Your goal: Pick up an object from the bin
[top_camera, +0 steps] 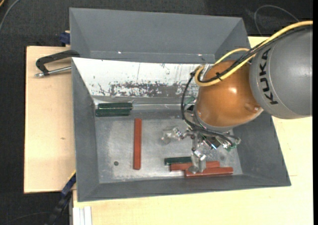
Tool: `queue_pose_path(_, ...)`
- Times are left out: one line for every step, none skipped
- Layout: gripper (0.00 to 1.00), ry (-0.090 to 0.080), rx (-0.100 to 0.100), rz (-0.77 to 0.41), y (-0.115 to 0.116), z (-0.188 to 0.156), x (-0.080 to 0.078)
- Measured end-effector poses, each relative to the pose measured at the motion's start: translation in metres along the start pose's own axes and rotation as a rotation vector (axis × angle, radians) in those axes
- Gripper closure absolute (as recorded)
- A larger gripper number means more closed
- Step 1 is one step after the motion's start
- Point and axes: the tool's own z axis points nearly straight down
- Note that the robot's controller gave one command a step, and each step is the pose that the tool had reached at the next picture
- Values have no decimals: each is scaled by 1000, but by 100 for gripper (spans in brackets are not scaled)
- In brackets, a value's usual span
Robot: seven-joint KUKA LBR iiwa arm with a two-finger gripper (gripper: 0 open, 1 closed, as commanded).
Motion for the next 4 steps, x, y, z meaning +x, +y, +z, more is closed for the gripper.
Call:
queue_pose_path(0,2,0,185,-17,15,5)
queue_pose_path(0,3,-1,195,-17,34,9)
queue_pose_path(0,2,-1,348,-44,56,30)
queue_pose_path(0,-7,9,278,-122,55,26)
